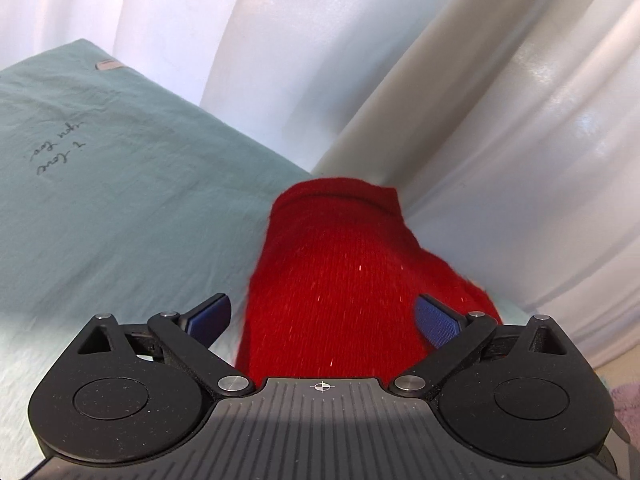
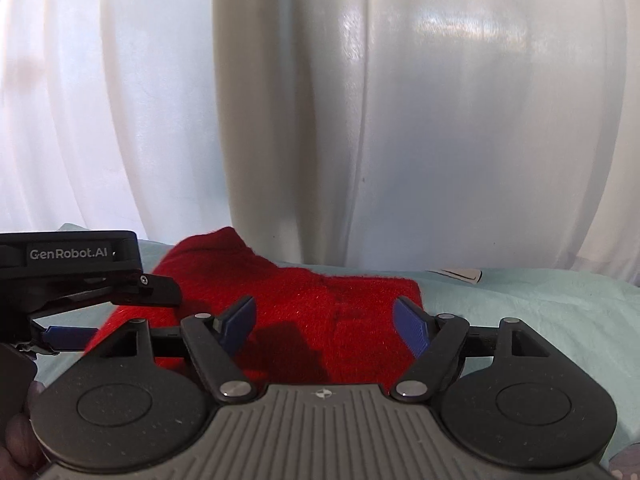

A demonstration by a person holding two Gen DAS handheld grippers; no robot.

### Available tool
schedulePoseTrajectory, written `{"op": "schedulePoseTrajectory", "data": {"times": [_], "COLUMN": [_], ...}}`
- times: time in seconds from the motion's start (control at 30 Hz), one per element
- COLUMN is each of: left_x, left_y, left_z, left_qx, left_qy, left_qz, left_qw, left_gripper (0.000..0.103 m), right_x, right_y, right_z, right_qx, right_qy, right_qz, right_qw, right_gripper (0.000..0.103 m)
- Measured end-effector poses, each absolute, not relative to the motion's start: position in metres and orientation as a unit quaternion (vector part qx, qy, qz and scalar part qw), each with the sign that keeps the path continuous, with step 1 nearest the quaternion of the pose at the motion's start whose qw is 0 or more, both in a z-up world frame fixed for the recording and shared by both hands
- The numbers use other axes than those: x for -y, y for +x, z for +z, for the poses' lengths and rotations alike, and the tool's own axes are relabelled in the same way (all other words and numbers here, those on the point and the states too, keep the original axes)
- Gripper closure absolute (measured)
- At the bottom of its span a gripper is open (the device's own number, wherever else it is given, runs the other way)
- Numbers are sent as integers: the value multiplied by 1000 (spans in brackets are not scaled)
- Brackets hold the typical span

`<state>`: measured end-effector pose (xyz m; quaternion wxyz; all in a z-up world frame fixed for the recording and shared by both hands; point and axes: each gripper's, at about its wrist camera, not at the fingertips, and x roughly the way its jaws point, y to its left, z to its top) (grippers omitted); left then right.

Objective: Fold small clothes

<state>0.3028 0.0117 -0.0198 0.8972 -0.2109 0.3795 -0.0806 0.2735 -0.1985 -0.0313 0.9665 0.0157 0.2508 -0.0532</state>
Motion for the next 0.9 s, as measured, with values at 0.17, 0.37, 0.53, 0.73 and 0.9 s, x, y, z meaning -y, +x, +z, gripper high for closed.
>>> {"op": "schedulePoseTrajectory", "data": {"times": [0.17,0.37,0.53,0.73,0.9], "left_x": [-30,-32,-34,-39,-27], "left_y": [246,250,221,211,207], "left_z": [-34,-44,-29,-37,-28], "left_qx": [-405,-426,-433,-448,-457], "left_qy": [-183,-184,-154,-125,-87], "left_qz": [-118,-125,-150,-129,-115], "left_qw": [888,877,875,876,877], "left_gripper": [1,0,0,0,0], "right_x": [200,214,221,229,223], "right_y": [206,185,170,147,151], "right_z": [-31,-51,-35,-47,-52], "right_qx": [-270,-321,-335,-375,-396], "right_qy": [37,19,23,24,-6], "right_qz": [-33,-54,-67,-59,-91], "right_qw": [962,945,940,925,914], "right_gripper": [27,19,19,19,14]}}
